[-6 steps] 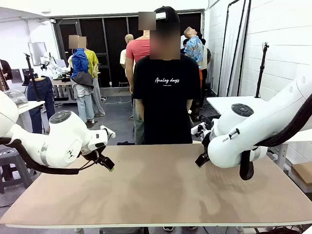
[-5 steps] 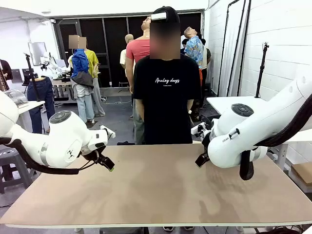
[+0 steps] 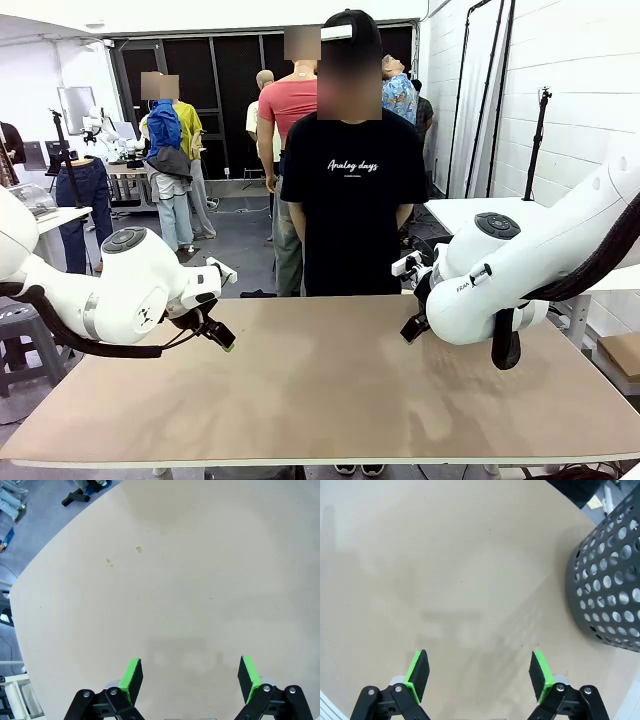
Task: Fold the training pants.
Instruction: Grab both ends of the Training pants handed by a person.
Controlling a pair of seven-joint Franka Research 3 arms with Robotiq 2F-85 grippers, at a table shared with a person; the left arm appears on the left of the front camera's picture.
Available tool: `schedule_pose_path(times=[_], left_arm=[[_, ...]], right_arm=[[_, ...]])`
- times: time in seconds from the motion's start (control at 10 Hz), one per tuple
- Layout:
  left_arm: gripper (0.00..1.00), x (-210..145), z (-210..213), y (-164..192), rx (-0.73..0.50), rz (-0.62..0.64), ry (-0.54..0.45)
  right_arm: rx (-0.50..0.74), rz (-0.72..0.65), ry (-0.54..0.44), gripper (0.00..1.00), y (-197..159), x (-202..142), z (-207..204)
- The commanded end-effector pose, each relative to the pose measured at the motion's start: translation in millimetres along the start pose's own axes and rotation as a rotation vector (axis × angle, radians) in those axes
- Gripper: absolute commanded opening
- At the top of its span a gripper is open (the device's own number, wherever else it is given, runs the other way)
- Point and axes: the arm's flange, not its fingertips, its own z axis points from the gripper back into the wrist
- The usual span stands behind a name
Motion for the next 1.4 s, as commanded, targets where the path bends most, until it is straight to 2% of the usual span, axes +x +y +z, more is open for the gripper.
schedule_pose_path(times=[0.0, 0.9, 1.1, 1.3], left_arm=[[1.0, 0, 0, 1, 0.001, 0.002, 0.0], [1.0, 0, 0, 0, 0.0, 0.0, 0.0], [1.0, 13, 41, 0, 0.03, 0.016, 0.028], [1.0, 26, 80, 0, 0.026, 0.043, 0.044]], right_arm=[[0.0, -0.001, 0.0, 1.0, 0, 0, 0], [0.0, 0.0, 0.0, 1.0, 0, 0, 0], [0.029, 0.005, 0.042, 1.0, -5, 11, 38], [0.069, 0.026, 0.031, 1.0, -8, 21, 71]])
